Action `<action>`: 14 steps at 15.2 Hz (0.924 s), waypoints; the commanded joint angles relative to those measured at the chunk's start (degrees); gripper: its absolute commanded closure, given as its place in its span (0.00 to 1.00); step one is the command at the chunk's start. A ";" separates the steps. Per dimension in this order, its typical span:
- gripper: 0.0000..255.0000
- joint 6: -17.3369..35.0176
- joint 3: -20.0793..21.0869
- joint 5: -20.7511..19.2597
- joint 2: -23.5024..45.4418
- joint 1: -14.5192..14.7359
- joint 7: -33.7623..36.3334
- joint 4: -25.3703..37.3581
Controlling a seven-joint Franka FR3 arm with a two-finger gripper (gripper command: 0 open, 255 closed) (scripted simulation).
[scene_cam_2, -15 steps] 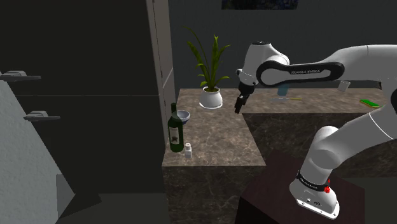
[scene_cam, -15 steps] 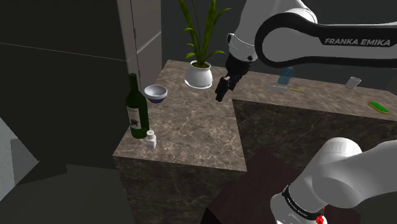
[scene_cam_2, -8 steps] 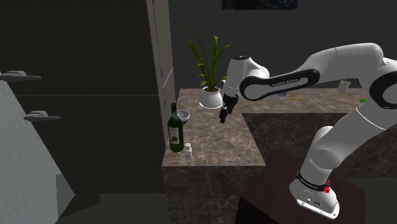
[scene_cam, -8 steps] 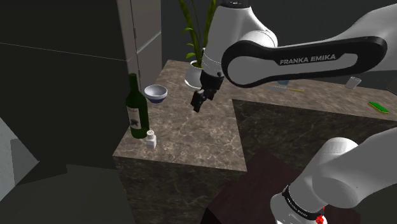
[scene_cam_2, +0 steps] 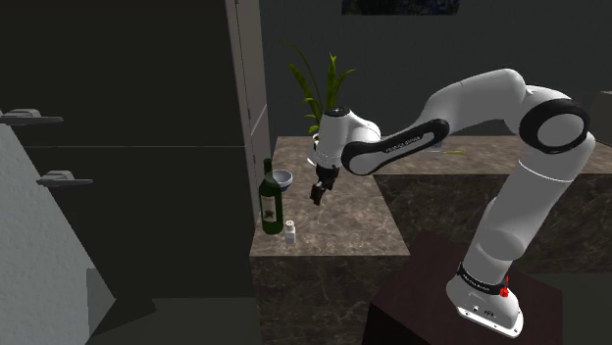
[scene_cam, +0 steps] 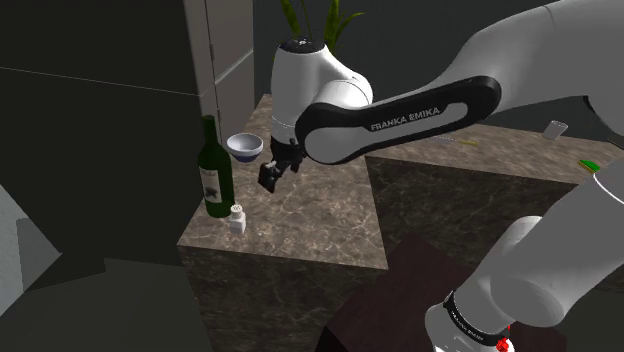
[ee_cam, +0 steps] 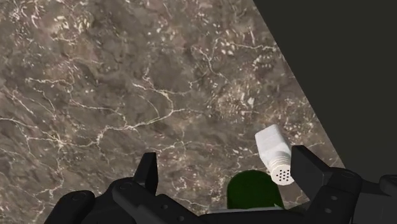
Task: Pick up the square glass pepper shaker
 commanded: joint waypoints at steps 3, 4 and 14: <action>0.00 1.68 1.89 -5.90 9.67 0.88 6.26 6.10; 0.00 1.79 2.09 -7.41 12.04 1.35 7.72 7.82; 0.00 2.65 0.91 -16.44 27.58 6.29 15.76 19.17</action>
